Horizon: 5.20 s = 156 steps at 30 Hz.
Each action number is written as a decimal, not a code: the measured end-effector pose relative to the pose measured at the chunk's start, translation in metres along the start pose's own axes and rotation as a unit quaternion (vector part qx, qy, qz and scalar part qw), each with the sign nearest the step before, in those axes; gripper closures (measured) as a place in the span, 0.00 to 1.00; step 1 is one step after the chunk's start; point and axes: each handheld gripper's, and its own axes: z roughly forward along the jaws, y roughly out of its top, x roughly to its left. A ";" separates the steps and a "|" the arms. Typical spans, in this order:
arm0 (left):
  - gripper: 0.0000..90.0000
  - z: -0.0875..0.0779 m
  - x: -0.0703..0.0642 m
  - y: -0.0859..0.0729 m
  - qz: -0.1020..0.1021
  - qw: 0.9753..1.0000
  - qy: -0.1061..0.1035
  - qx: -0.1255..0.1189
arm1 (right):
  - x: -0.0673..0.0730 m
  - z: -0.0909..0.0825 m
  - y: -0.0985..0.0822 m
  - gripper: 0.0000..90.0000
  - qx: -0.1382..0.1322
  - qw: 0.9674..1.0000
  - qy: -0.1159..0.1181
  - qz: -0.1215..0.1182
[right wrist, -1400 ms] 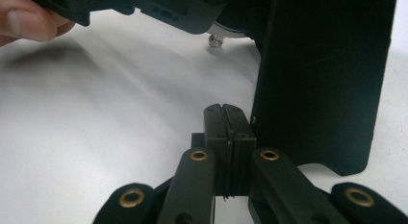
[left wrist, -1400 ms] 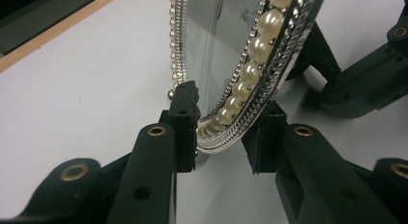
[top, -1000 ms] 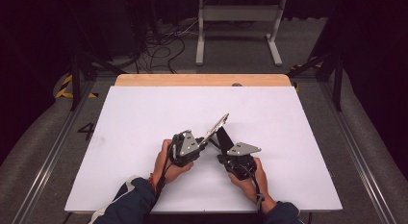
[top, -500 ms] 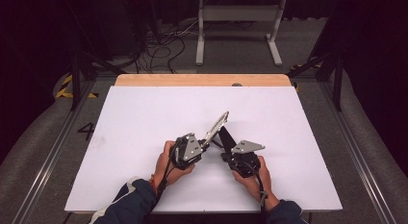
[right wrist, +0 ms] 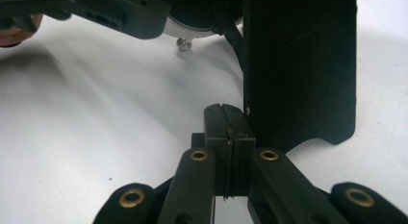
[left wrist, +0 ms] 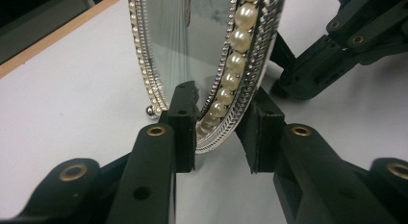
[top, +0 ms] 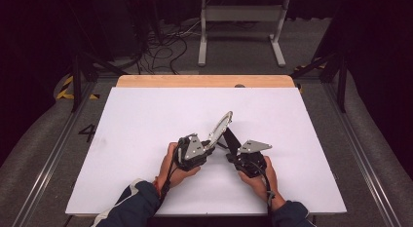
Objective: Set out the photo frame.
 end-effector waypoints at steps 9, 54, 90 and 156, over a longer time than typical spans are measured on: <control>0.77 0.001 -0.002 0.001 0.007 1.000 0.006 0.006 | -0.002 0.000 0.000 1.00 0.008 1.000 -0.010 -0.006; 0.60 -0.070 0.021 -0.029 -0.018 0.998 -0.048 0.026 | -0.028 0.004 0.001 1.00 0.004 0.999 -0.039 0.016; 0.24 -0.106 0.016 -0.079 -0.044 0.996 0.018 0.080 | 0.020 0.017 0.028 0.55 -0.081 0.997 -0.013 0.016; 0.20 -0.099 0.028 -0.074 -0.048 0.994 0.038 0.086 | 0.001 0.025 0.022 0.78 -0.082 0.992 0.018 0.093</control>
